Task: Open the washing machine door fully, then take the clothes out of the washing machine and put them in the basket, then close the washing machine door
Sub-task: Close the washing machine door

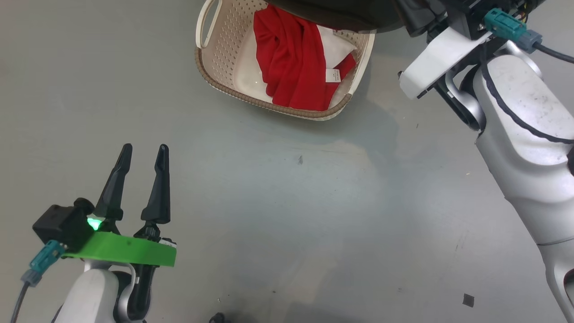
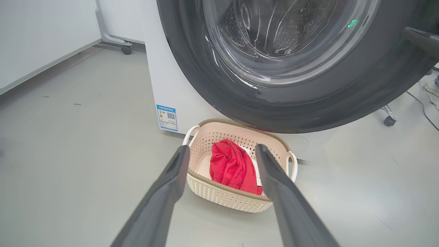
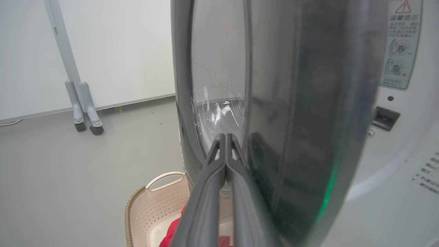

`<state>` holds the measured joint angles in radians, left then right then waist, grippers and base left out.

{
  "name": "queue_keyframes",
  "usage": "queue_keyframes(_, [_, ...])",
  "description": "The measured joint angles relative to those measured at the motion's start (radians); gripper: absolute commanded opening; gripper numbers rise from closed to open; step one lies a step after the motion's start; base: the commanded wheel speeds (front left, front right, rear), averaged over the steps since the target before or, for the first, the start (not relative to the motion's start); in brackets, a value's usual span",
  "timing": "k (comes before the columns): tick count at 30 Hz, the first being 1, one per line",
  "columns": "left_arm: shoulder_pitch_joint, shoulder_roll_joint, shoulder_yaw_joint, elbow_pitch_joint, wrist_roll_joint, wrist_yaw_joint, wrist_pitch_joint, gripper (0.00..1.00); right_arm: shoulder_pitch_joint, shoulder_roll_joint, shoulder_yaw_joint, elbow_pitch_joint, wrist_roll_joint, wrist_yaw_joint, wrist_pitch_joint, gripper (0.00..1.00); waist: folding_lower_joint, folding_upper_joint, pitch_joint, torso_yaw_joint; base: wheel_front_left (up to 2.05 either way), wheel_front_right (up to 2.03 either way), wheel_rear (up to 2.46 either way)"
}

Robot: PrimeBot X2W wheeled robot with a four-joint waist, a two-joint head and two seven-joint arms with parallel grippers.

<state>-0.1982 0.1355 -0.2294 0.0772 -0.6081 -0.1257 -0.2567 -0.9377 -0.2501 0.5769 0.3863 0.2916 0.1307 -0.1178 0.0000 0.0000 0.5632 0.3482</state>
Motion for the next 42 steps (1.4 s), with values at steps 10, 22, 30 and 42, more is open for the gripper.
queue_keyframes(10, [-0.038, -0.001, 0.001, -0.003, -0.022, 0.0, 0.0, 1.0, -0.1, -0.024, -0.034, 0.044, 0.003, 0.0, -0.02, 0.0, 0.0, 0.0, 0.051, -0.001, 0.0, 0.0, 0.0])
queue_keyframes(22, [-0.068, -0.002, -0.006, 0.0, -0.037, 0.0, 0.0, 1.0, -0.233, -0.071, -0.107, 0.109, 0.016, 0.0, -0.029, 0.0, 0.0, 0.0, 0.105, 0.012, 0.0, 0.0, 0.0])
queue_keyframes(30, [-0.068, -0.003, 0.006, 0.007, -0.043, 0.0, 0.0, 1.0, -0.302, -0.074, -0.111, 0.155, -0.003, -0.016, -0.037, 0.0, 0.0001, 0.0, 0.128, 0.024, 0.0, 0.0, 0.0])
queue_keyframes(42, [-0.069, -0.004, 0.009, 0.008, -0.043, 0.0, 0.0, 1.0, -0.367, -0.061, -0.126, 0.226, -0.031, -0.054, -0.055, 0.0, 0.0, 0.0, 0.137, 0.035, 0.0, 0.0, 0.0])
